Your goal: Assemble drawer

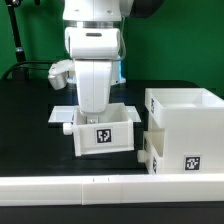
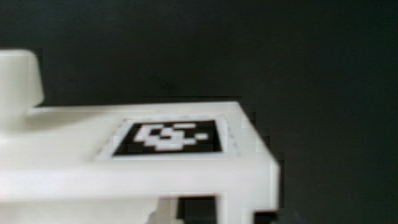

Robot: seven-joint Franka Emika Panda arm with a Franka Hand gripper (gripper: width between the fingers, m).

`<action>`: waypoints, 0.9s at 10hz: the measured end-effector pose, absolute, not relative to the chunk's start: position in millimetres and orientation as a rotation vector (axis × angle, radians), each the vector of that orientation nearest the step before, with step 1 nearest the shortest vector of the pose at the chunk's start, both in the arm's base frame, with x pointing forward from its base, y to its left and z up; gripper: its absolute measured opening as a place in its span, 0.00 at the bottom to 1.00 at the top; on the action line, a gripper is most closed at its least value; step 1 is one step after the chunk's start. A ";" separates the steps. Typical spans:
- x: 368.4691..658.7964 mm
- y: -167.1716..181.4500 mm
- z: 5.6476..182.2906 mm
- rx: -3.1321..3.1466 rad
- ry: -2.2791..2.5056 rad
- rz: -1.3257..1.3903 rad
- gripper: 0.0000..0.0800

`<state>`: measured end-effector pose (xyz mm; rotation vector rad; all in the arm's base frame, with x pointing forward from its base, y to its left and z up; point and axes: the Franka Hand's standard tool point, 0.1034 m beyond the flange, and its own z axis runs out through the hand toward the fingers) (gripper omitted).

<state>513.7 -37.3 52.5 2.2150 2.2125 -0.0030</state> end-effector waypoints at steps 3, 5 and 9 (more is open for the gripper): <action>517.0 -29.9 53.6 2.211 2.216 0.006 0.05; 523.5 -24.3 54.5 2.219 2.212 0.008 0.05; 529.9 -14.8 51.3 2.262 2.177 0.011 0.05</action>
Offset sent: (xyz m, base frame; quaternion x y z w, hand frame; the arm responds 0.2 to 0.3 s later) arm 0.0201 0.0167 0.0052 -0.0051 -0.0055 -0.0053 1.0000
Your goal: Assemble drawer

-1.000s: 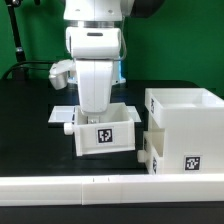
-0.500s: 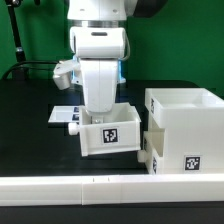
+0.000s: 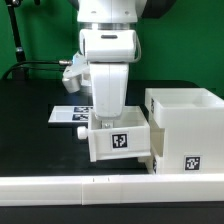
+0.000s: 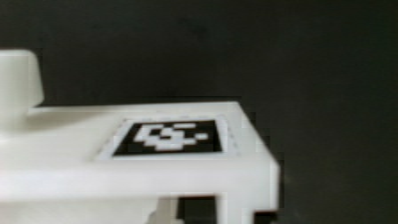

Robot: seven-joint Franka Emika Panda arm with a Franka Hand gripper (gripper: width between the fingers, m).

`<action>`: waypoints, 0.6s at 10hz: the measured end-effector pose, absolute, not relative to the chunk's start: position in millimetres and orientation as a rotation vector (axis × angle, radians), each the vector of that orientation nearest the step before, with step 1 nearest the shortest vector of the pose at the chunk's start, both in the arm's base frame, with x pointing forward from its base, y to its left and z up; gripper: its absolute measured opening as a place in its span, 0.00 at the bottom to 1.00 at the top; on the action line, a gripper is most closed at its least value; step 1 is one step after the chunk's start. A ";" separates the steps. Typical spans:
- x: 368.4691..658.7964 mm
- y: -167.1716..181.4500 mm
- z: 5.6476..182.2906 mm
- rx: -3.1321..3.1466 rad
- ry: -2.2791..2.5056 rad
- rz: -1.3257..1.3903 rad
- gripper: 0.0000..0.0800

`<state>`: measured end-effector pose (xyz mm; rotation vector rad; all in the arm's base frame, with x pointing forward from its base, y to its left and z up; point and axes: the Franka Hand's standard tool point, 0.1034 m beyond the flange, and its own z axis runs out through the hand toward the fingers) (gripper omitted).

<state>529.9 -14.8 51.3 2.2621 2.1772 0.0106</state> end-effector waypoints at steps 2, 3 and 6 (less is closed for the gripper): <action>529.6 -15.0 51.0 2.262 2.177 0.009 0.05; 529.8 -13.8 51.2 2.257 2.181 0.008 0.05; 532.0 -10.3 52.1 2.253 2.185 0.016 0.05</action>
Offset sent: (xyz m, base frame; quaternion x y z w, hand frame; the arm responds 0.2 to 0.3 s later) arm 0.0077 0.0116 0.0059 -0.0107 -0.0111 -0.0140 0.9998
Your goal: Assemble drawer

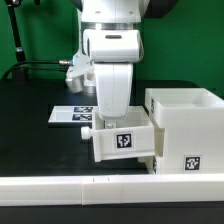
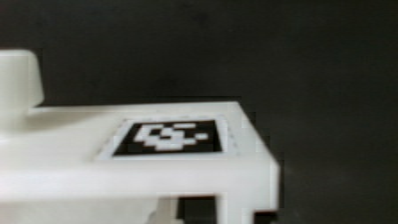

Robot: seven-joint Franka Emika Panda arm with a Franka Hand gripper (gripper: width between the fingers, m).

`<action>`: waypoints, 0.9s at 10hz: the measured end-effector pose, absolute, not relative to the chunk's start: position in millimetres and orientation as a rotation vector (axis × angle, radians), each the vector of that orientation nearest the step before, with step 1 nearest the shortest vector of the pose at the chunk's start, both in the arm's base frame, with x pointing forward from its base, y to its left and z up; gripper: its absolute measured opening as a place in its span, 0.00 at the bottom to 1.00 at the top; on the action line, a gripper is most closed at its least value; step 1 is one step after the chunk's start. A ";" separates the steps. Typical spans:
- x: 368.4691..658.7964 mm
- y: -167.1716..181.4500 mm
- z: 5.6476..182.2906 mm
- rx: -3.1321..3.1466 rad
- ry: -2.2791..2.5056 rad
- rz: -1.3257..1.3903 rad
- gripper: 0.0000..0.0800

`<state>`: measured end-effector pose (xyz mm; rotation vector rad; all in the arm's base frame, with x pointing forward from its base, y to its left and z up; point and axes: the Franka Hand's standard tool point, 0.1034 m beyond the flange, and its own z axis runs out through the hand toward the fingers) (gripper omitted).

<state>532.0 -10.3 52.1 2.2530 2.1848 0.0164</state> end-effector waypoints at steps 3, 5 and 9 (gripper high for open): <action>533.1 -7.5 51.4 2.264 2.175 0.013 0.05; 532.6 -9.5 50.7 2.265 2.176 0.012 0.05; 533.1 -22.0 50.6 2.246 2.212 0.032 0.05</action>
Offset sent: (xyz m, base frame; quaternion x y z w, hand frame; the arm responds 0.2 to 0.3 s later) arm 0.0000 0.0000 0.0000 0.0000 0.0000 0.0000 1.0000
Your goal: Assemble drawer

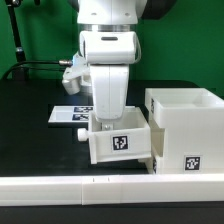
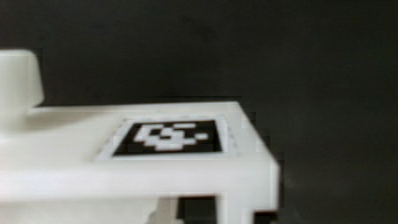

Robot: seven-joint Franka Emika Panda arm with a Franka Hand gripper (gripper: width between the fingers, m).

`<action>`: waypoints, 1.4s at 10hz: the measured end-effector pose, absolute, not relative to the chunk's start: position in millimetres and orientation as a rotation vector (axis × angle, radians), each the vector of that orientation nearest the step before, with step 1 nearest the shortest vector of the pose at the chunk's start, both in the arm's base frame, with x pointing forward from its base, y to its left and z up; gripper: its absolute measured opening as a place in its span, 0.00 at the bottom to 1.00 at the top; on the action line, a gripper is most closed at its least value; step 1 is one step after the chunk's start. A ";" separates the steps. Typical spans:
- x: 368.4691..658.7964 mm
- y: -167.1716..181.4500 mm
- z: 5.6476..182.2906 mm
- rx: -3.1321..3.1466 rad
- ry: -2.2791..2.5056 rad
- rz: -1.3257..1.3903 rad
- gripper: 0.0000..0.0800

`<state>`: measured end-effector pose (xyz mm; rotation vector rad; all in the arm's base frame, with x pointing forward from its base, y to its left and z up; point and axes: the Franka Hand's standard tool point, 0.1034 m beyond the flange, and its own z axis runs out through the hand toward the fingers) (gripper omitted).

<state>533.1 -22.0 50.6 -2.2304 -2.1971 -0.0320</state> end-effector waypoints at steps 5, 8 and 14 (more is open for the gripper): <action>533.2 -28.8 50.9 -2.232 -2.180 -0.052 0.05; 530.7 -29.1 49.0 -2.263 -2.144 -0.043 0.05; 532.7 -8.1 52.5 -2.283 -2.273 0.165 0.05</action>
Offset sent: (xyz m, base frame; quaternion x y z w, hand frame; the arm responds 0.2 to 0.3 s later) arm 0.0043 0.0059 0.0039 -0.0010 -0.0141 -0.0044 0.9999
